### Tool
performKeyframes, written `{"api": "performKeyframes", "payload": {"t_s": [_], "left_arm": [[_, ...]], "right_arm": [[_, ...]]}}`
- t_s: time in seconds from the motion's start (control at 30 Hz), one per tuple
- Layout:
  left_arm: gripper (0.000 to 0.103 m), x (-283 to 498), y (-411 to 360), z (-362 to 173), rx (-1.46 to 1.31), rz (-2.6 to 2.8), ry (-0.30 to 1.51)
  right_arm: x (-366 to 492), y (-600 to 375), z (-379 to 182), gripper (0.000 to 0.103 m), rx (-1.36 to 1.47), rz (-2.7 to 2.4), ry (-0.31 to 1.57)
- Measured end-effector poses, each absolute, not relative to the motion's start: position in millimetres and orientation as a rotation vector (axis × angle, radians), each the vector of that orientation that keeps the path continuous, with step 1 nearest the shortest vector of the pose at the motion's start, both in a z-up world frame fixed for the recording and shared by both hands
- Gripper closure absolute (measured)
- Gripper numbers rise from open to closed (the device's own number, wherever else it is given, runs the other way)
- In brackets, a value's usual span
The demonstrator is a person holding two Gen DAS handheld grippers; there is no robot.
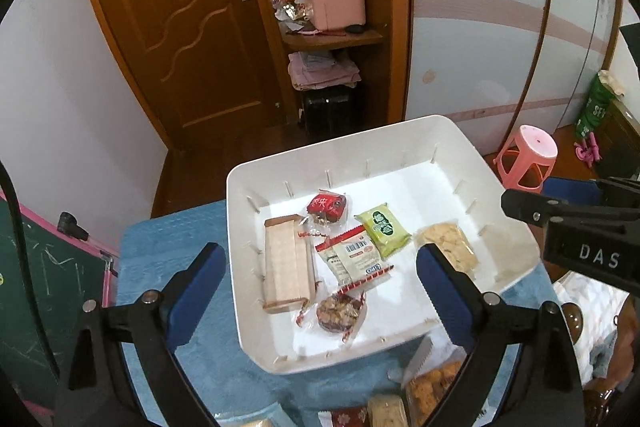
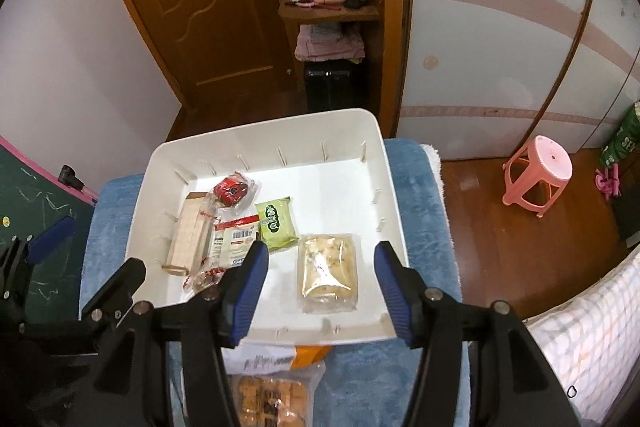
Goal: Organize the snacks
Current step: 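Lift both tools out of the bin back over the table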
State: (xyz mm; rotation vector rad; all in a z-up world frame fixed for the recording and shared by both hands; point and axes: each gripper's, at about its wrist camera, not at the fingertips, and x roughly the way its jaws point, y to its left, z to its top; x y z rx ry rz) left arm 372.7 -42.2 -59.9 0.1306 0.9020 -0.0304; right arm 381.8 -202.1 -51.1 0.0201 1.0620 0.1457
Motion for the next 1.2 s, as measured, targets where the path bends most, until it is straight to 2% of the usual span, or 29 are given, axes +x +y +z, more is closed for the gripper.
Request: {"api": "performKeyframes", "payload": {"t_s": [0.43, 0.87, 1.2], "left_arm": [[0.007, 299, -31, 9, 0.144, -0.018, 0.806], [0.007, 218, 0, 53, 0.150, 0.007, 0.754], [0.006, 181, 32, 34, 0.109, 0.011, 0.792]], "right_arm": [[312, -211, 24, 0.047, 0.008, 0.162, 0.947], [236, -226, 65, 0.047, -0.011, 0.175, 0.879], [194, -250, 42, 0.045, -0.014, 0.173, 0.922]]}}
